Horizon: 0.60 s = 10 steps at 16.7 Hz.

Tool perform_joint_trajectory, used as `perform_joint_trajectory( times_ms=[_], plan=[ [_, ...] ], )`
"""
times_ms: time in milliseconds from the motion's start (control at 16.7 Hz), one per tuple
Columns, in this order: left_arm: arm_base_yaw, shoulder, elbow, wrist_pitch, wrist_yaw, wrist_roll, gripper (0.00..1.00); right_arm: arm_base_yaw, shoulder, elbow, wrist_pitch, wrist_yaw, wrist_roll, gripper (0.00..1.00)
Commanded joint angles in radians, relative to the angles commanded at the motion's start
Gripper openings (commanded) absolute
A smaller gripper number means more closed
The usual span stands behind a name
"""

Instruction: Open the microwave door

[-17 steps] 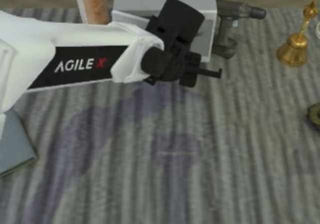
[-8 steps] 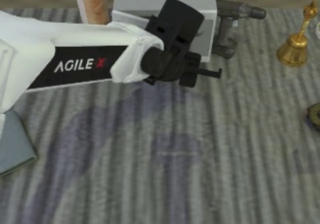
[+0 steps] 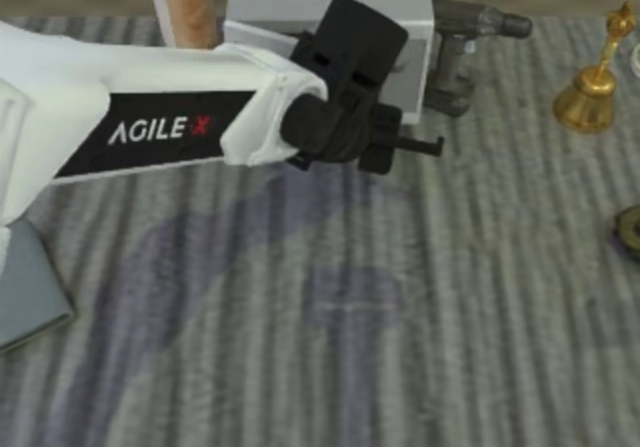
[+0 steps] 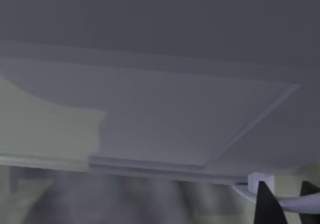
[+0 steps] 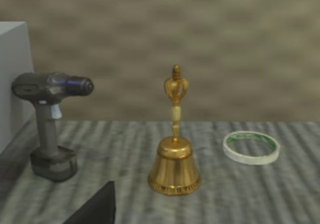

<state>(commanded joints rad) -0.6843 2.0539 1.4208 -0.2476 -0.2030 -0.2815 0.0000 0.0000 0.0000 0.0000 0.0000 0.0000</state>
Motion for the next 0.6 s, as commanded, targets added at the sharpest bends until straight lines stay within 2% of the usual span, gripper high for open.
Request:
perform_joint_trajectory(
  times_ms=[600],
  plan=[
    [0.009, -0.027, -0.041, 0.023, 0.032, 0.039, 0.00, 0.000, 0.000, 0.000, 0.000, 0.000, 0.000, 1.00]
  ],
)
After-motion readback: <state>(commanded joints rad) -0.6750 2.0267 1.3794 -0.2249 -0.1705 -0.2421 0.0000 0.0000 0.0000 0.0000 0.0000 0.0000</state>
